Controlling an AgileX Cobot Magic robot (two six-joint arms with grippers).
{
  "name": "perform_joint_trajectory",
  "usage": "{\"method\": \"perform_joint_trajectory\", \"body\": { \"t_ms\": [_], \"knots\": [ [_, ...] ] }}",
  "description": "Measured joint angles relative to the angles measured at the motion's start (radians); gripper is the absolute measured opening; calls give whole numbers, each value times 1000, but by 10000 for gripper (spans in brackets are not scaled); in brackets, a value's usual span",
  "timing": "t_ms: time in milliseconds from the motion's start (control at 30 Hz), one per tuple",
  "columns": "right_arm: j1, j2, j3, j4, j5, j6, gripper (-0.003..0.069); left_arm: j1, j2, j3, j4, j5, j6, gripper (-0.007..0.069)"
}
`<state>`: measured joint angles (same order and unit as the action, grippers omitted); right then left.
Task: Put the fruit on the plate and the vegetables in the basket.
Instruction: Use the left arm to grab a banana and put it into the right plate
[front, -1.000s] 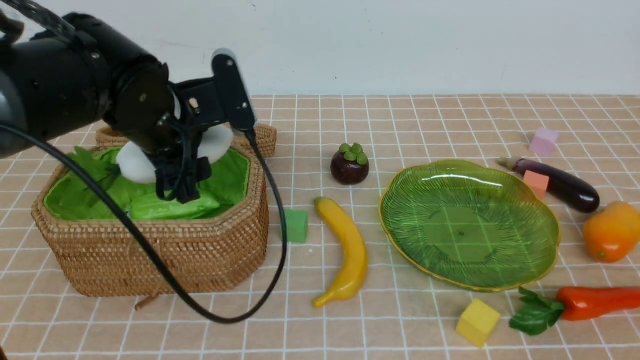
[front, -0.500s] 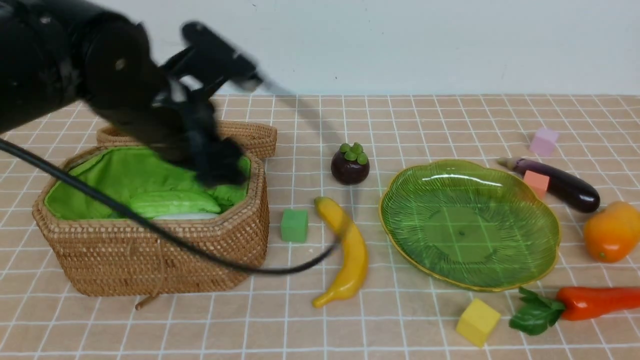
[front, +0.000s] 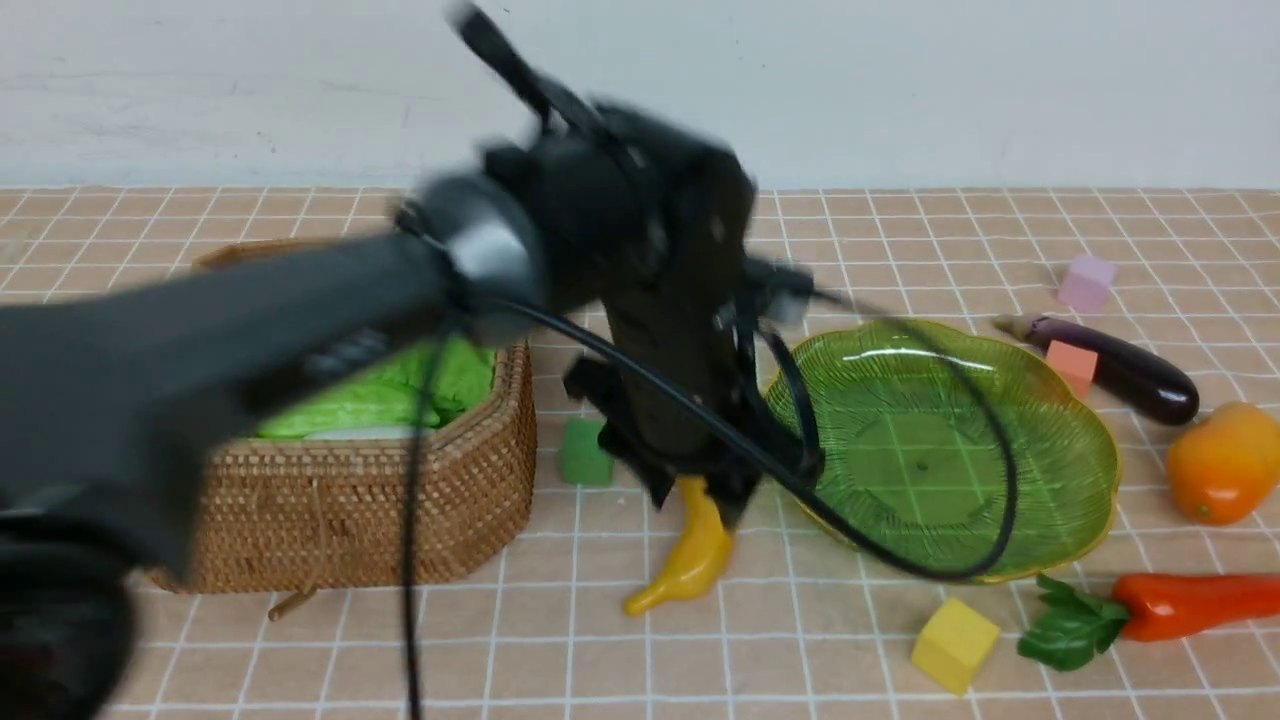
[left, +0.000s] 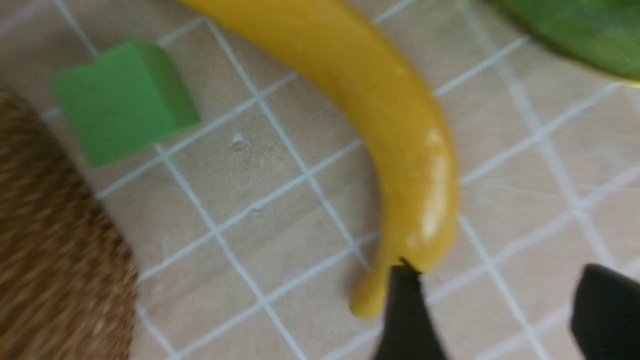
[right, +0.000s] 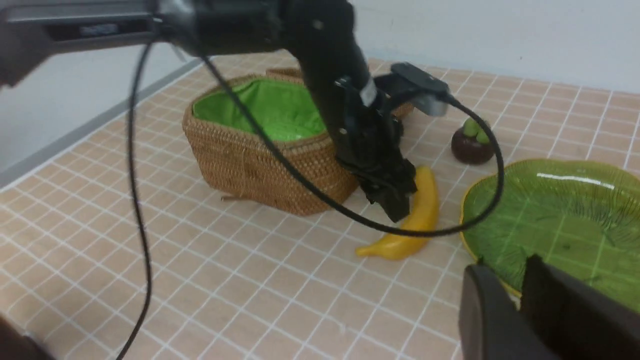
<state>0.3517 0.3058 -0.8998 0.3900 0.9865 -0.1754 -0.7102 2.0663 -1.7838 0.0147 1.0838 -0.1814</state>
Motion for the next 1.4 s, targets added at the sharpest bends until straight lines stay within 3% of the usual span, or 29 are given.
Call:
{"method": "perform_joint_trajectory", "body": {
  "t_ms": [100,200,333,467,767,933,1067,1267,1400],
  "knots": [
    [0,0,0,3,9,0,139,0,79,-1,29,-40,0,520],
    [0,0,0,9,12,0,141,0,120,-1,49,-84,0,520],
    [0,0,0,31,14,0,141,0,164,-6,101,-139,-8,437],
    [0,0,0,44,14,0,141,0,170,-11,136,-142,-72,295],
    [0,0,0,2,-4,5,144,-11,109,-126,200,-10,-146,302],
    [0,0,0,-249,-81,182,146,-61,14,-259,129,-43,103,302],
    [0,0,0,-397,-82,327,152,-83,47,-283,-146,-196,424,302],
    [0,0,0,-397,-14,354,154,-83,202,-283,-358,-401,667,302],
    [0,0,0,-370,39,356,156,-83,278,-280,-364,-447,693,307]
  ]
}}
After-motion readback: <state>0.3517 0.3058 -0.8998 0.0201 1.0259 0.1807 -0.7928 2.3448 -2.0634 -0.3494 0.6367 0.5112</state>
